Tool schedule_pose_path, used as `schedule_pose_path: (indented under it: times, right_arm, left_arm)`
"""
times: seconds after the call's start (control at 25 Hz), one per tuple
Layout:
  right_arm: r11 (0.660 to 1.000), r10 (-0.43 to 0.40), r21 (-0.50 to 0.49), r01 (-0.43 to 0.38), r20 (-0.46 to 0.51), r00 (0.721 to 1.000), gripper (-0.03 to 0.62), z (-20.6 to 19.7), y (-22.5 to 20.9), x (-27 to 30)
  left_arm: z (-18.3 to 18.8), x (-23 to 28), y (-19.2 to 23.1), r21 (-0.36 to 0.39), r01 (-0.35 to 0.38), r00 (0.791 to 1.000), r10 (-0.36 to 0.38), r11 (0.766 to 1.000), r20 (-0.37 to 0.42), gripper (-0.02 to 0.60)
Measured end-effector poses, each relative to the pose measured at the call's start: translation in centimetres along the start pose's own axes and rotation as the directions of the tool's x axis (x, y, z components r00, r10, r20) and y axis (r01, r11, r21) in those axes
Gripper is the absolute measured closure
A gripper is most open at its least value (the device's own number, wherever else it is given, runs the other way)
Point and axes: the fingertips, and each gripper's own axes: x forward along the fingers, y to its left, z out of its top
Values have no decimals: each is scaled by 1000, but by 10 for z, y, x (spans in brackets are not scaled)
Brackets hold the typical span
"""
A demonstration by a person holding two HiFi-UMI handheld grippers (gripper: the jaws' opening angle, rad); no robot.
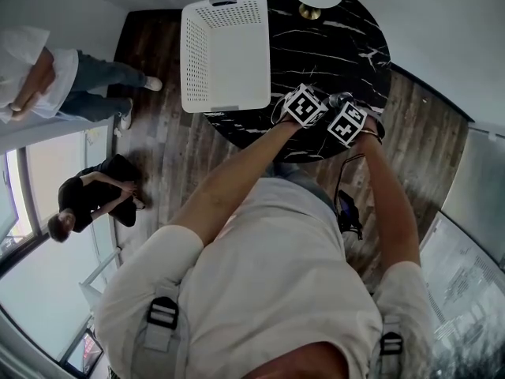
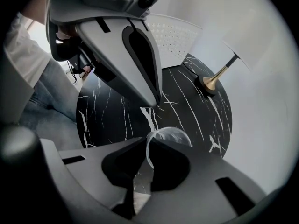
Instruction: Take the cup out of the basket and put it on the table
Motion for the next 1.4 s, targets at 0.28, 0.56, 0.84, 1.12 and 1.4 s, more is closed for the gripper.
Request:
schedule_pose_path:
  times: [0.28, 0.56, 0.84, 1.12, 1.4]
  right_arm:
    - [998, -49, -29, 49, 5, 999, 563, 1, -2, 0]
    - [997, -77, -4, 78, 47, 996, 508, 3, 4, -21]
    - [949, -287, 225, 221, 326, 901, 507, 51, -19, -132]
    - [908, -379, 415, 65, 743, 552, 583, 145, 1, -298]
    - [929, -344, 370, -27, 887, 309, 584, 203, 36, -390]
  left_arm:
    - [-7, -5, -2, -11, 5, 1000, -5, 1000, 7, 577]
    - [-5, -27, -10, -12, 8, 998, -7, 1000, 64, 577]
    - [47, -110, -29, 13, -21, 953, 16, 1000, 304, 577]
    - [105, -257, -62, 59, -84, 798, 32, 995, 602, 577]
    - [121, -374, -81, 57, -220, 648, 103, 974, 754, 577]
